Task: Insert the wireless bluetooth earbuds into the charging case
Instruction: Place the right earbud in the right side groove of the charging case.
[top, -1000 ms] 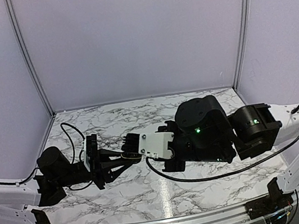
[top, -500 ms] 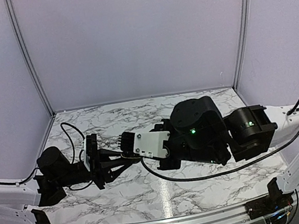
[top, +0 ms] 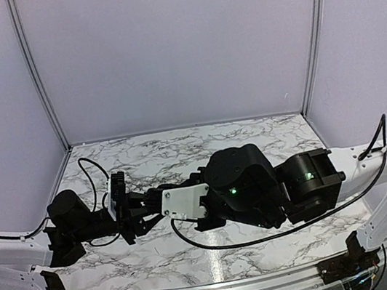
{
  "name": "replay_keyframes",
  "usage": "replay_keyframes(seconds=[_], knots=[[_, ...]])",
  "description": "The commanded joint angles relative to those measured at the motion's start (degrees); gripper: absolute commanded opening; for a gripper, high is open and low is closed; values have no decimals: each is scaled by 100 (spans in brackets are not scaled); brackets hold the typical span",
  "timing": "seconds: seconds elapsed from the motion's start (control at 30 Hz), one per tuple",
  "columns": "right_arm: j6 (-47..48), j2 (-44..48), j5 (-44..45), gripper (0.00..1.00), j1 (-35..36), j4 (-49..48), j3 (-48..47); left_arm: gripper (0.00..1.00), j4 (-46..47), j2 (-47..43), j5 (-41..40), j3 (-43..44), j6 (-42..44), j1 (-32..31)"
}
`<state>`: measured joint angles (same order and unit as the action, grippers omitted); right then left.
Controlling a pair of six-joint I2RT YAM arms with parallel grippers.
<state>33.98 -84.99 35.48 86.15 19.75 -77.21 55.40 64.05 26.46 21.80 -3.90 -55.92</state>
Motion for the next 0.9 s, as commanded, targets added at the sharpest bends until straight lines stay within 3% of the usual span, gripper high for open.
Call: replay_keyframes(seconds=[0.0,0.87], knots=[[140,-17,296,5,60,-212,-61,0,235,-118,-38,131,-34,29],[362,-129,524,4,69,-467,93,0,235,-117,-51,150,-23,29]])
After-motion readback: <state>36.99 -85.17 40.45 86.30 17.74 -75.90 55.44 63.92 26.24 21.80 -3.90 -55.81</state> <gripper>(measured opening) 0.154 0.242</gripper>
